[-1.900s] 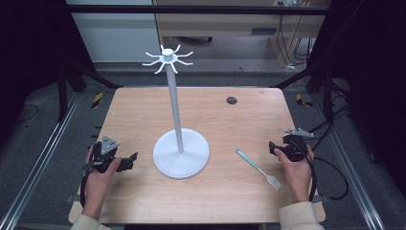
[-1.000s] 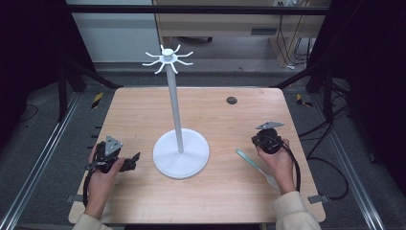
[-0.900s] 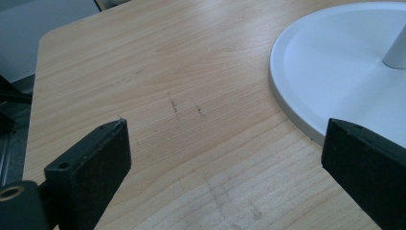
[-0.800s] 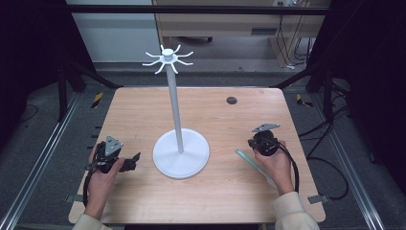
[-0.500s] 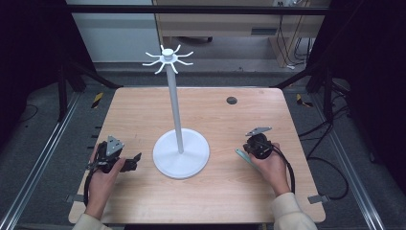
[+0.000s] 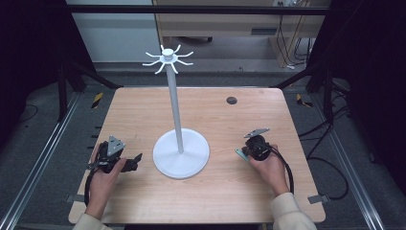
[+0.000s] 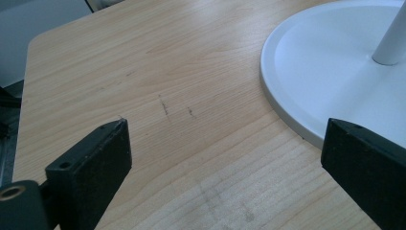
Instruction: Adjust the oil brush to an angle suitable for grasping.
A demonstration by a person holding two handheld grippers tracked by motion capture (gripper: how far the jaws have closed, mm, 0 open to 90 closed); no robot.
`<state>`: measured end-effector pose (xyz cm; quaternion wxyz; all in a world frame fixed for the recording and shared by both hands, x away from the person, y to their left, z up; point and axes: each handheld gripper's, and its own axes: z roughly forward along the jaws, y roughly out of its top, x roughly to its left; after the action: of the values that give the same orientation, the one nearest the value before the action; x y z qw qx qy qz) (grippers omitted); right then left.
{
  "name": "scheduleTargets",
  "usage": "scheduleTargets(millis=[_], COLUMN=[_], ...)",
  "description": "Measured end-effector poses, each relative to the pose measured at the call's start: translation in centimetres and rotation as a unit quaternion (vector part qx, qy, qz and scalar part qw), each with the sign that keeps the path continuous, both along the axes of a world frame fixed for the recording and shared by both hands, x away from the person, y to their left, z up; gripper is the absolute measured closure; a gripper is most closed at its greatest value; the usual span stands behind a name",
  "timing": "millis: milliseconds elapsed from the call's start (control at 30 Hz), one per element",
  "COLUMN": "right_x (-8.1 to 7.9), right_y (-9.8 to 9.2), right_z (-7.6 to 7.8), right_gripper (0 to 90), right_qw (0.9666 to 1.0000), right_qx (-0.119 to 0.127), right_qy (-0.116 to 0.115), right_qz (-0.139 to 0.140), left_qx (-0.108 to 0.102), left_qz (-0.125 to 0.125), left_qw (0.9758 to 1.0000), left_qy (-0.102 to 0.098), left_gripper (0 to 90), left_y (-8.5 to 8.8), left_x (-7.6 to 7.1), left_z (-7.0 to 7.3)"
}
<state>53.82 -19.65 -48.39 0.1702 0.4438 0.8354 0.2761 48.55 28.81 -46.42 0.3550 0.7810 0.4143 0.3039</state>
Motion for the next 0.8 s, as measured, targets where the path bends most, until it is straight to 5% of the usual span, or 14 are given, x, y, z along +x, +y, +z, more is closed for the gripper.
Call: scheduleTargets(millis=[433, 800], right_x=[0.0, -0.9], right_y=[0.0, 1.0], right_z=[-0.1, 0.1], right_gripper=[90.0, 90.0], right_qw=[1.0000, 0.9984], right_qx=[0.001, 0.000], right_qy=[0.006, 0.026], right_qz=[0.005, 0.050], left_qx=[0.001, 0.001], left_qz=[0.000, -0.001], left_qw=[1.0000, 1.0000], left_qy=[-0.001, 0.000], left_gripper=[2.9, 2.9], left_y=[-0.1, 0.0], left_x=[0.0, 0.0], left_z=[0.0, 0.0])
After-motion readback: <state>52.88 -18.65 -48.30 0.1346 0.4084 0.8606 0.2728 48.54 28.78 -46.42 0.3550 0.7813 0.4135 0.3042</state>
